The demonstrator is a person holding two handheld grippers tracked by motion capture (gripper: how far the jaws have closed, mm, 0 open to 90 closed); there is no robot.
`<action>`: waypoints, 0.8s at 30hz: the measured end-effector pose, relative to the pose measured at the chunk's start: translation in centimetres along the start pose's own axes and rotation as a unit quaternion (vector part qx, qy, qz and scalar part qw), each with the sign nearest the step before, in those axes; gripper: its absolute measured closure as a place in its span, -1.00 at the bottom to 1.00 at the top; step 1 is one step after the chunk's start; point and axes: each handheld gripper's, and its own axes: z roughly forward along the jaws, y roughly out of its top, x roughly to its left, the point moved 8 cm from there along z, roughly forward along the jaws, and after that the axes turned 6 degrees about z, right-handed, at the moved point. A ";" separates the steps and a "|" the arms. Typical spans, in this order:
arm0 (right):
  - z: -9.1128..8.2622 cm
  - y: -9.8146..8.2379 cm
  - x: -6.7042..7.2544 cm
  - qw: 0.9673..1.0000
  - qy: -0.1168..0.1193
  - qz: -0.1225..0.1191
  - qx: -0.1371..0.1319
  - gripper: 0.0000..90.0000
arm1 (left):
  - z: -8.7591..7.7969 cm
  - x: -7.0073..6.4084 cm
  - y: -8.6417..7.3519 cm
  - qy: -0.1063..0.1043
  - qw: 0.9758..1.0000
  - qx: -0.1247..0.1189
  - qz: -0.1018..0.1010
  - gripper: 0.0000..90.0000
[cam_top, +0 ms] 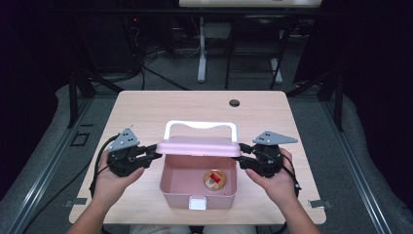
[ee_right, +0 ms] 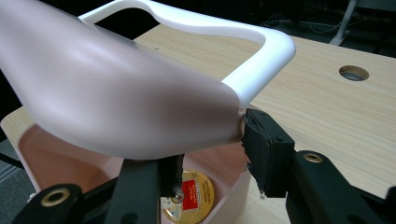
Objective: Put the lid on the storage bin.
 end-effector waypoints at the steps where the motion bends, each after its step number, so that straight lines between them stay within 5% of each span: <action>1: 0.0 0.0 0.0 1.000 0.000 0.000 -0.001 0.30 | 0.0 0.0 0.0 0.001 1.000 -0.001 0.001 0.68; 24: -0.2 -1.1 0.2 1.000 0.001 -0.012 0.006 0.27 | -0.3 -0.9 -1.1 -0.023 1.000 -0.002 -0.014 0.46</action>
